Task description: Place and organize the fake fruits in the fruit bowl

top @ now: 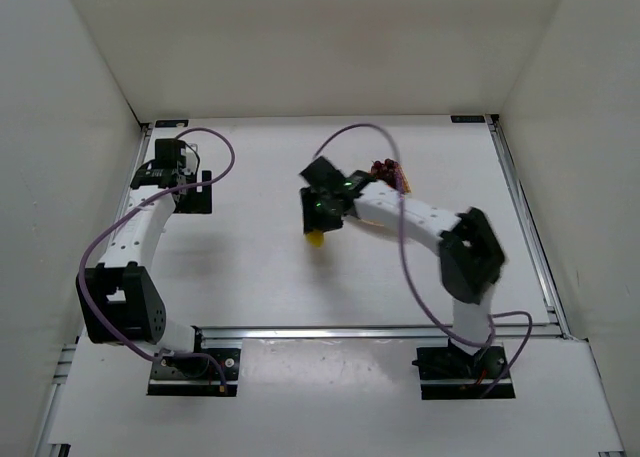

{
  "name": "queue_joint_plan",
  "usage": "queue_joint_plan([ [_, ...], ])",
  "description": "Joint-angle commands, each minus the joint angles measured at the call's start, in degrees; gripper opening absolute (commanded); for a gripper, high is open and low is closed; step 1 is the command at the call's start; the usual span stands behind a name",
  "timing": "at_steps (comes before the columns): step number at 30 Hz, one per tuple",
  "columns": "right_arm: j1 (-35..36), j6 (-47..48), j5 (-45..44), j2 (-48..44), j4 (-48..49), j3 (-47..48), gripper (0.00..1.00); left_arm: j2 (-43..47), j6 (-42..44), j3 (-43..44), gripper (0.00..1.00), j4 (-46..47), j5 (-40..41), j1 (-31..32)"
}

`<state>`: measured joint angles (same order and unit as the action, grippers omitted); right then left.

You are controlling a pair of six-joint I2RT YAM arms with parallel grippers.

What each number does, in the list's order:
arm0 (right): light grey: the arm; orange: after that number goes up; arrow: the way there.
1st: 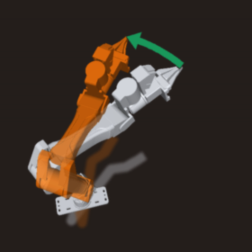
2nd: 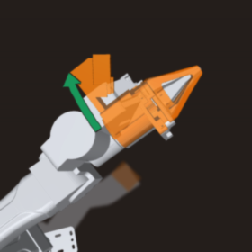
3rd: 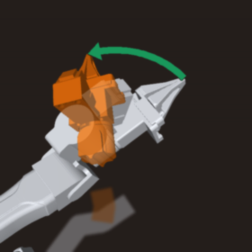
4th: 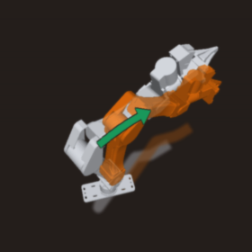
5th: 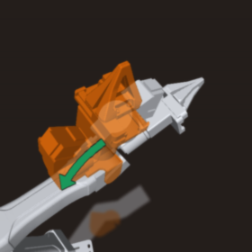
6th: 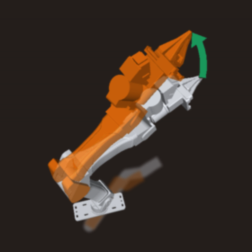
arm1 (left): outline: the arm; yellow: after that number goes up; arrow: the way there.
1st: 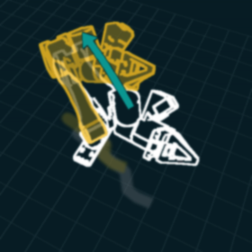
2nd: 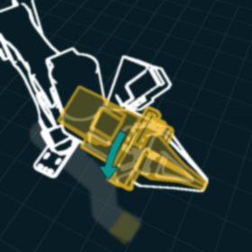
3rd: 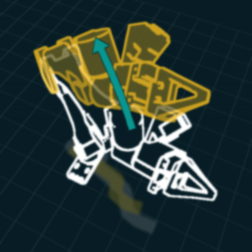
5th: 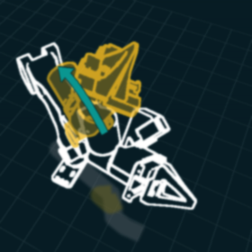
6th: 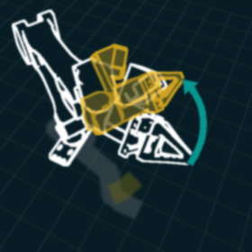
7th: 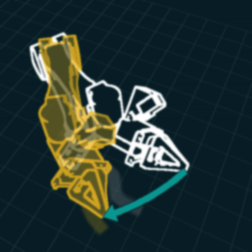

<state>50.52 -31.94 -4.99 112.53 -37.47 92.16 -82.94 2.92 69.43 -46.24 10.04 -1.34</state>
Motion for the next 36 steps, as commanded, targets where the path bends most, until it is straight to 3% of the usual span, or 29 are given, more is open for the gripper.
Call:
queue_joint_plan([
  [1, -10.49, -18.86, -6.76, -15.64, 3.89, -11.14, 0.0, 3.66, -0.63, -0.96, 1.0, 0.54, -0.81, -0.24],
  [2, -12.53, -22.95, -7.74, -20.98, 4.68, -14.87, 0.0, 3.66, -0.63, -1.48, 1.0, 0.54, -0.81, -0.24],
  [6, -20.89, -35.46, -10.03, -27.89, 7.85, -26.67, 0.0, 3.66, -0.63, -1.49, 1.0, 0.54, -1.34, -0.24],
  [13, -28.1, -34.15, -7.22, -19.03, 3.73, -17.91, 0.0, 3.66, -0.63, -0.96, 1.0, 0.54, -1.87, -0.24],
  [17, -29.34, -38.88, -7.13, -17.26, 2.49, -19.02, 0.01, 3.66, -0.63, -0.96, 1.0, 0.01, -1.87, -0.24],
  [23, -30.48, -38.12, -0.47, -13.4, 4.42, -18.69, 0.34, 3.66, -0.11, -0.96, 1.0, 0.01, -1.87, -0.77],
  [25, -29.96, -34.87, 1.73, -12.86, 4.43, -16.33, 0.64, 3.66, -0.11, -0.96, 1.0, 0.01, -1.87, -0.77],
  [28, -28.29, -34.85, -0.01, -13.73, 2.5, -15.78, 0.97, 3.66, -0.11, -0.96, 1.0, 0.01, -1.87, -1.29],
  [33, -27.76, -35.74, -2.29, -20.57, 1.36, -17.28, 1.0, 3.66, -0.11, -0.96, 1.0, 0.01, -2.4, -1.29],
  [36, -25.75, -29.69, -9.46, -27.94, 0.74, -16.57, 1.0, 3.66, -0.11, -0.43, 1.0, 0.01, -2.4, -1.29],
])
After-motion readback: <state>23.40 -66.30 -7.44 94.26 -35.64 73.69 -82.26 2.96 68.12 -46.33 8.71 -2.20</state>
